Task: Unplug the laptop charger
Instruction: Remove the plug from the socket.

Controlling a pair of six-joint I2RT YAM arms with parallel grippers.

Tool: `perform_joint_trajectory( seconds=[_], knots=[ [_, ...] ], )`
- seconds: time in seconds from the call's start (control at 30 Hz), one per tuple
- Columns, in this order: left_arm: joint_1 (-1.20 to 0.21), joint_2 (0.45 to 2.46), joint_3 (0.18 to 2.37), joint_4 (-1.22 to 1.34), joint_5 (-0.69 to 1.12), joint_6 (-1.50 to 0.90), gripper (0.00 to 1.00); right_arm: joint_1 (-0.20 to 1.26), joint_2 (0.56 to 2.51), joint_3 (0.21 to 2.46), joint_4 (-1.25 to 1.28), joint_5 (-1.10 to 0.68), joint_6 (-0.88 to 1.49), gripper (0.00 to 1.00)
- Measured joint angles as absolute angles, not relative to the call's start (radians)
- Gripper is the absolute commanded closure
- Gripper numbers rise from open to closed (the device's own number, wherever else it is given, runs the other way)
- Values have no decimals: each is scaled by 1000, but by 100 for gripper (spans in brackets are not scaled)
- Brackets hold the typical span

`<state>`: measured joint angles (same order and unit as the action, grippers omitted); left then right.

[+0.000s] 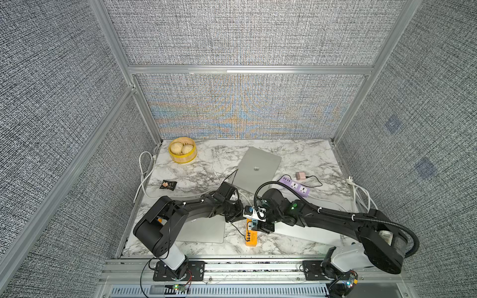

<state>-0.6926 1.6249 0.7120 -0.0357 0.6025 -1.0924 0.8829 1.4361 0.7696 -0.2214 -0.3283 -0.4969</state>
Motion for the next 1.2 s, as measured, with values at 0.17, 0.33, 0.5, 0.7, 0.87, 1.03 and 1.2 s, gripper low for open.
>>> perform_joint_trajectory(
  seconds=[0.17, 0.33, 0.5, 0.7, 0.87, 1.03, 1.2],
  knots=[
    [-697, 1627, 714, -39, 597, -1081, 79, 883, 1436, 777, -234, -329, -500, 45],
    [-698, 1627, 718, -52, 583, -1053, 79, 882, 1436, 778, -243, -341, -504, 54],
    [-699, 1627, 715, -54, 582, -1039, 80, 875, 1437, 785, -258, -357, -503, 62],
    [-699, 1626, 715, -57, 580, -1023, 80, 887, 1453, 816, -292, -346, -512, 64],
    [-699, 1629, 715, -54, 580, -1011, 80, 892, 1454, 839, -331, -322, -535, 64],
    [-699, 1633, 708, -40, 585, -1004, 80, 896, 1439, 846, -340, -319, -554, 64],
    [-699, 1639, 706, -31, 591, -1003, 80, 904, 1439, 843, -339, -311, -558, 64]
  ],
)
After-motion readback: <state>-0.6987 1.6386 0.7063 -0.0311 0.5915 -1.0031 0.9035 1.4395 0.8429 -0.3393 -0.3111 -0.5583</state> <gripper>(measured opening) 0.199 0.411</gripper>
